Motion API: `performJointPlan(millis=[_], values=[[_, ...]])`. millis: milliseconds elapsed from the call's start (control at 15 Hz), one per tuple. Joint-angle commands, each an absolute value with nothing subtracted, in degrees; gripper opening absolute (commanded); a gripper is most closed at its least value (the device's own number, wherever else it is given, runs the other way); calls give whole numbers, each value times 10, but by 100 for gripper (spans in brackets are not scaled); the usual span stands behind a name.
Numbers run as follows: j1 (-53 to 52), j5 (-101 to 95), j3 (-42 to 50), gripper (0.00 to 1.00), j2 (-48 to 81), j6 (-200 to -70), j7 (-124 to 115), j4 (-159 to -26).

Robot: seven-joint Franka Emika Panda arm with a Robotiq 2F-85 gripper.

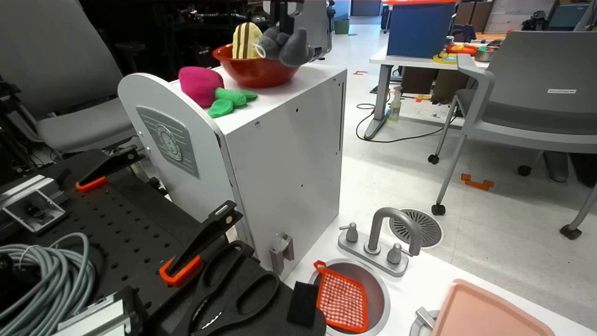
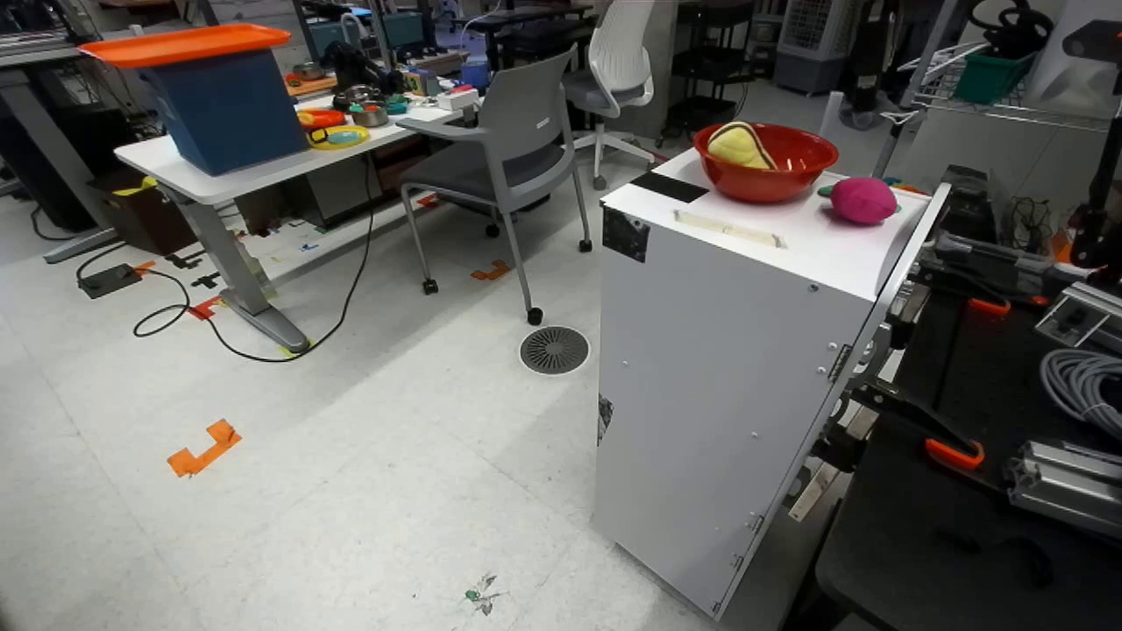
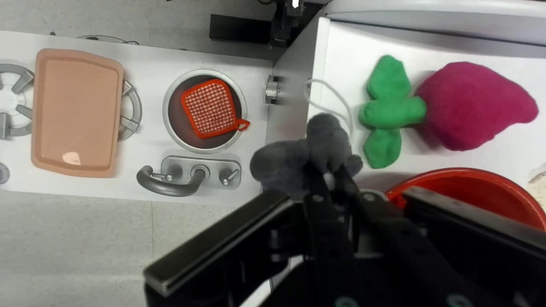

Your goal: Remove the grey plushy from the red bowl and put it in the sink

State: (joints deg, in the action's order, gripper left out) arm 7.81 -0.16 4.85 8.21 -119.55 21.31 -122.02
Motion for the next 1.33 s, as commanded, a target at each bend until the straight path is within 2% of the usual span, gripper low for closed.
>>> performJointPlan(millis=[0,800,1267], values=[[87,5,60,2,60,-1207,199,-1238],[106,1,93,2,24,-1234,140,-1277],[94,-119,95,2,33,-1239,9,-1268]])
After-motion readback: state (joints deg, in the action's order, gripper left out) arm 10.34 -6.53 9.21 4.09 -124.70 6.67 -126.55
